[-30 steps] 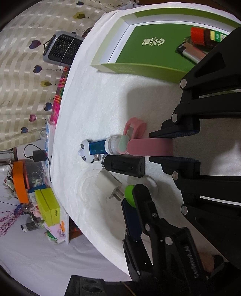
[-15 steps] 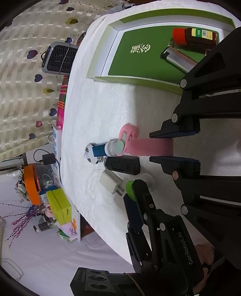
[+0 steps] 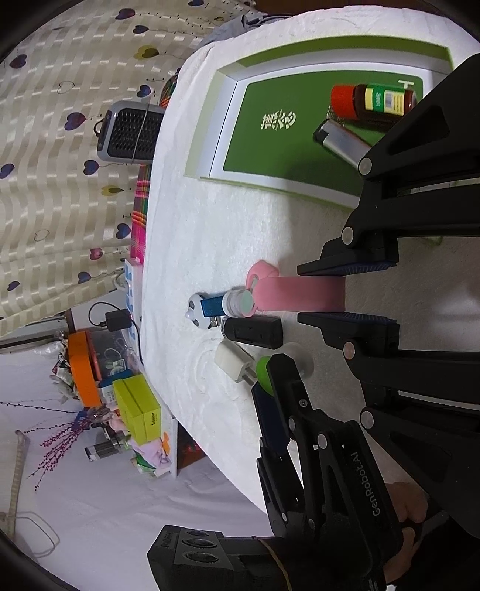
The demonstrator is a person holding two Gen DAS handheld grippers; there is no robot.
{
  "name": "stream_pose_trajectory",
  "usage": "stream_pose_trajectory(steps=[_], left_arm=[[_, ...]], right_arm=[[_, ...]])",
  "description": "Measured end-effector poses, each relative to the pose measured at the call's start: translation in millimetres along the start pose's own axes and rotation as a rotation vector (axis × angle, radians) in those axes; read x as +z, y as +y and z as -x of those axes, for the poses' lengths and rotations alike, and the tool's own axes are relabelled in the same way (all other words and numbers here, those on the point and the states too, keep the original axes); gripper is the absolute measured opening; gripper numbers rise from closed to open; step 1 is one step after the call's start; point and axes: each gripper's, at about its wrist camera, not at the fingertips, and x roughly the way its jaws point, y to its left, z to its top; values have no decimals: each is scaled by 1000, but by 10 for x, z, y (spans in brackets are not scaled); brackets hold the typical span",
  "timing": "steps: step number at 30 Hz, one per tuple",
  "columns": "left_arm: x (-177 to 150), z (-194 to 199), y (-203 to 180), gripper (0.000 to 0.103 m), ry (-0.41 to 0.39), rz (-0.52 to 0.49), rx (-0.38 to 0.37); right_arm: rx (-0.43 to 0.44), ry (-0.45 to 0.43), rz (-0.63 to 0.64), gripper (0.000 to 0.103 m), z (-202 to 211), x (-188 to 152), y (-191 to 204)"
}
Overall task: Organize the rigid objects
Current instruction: 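Carry the green holder with the left tool while the right tool carries the pink clip to the box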
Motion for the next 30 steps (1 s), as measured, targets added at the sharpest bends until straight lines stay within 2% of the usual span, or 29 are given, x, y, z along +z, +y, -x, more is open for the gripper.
stream_pose_trajectory(steps=[17,24,30], left_arm=[[92,145,-290,32,-19,-54,-26],[127,81,-397,32,0,-60,-62],[126,-24,-471,32,20,-77,-51]], right_arm=[[-30,-45,-26,19,286,-43,-98],[-49,-54,-56,19,371,-68,-205],[-49,-60,-106,19,432,-94,-419]])
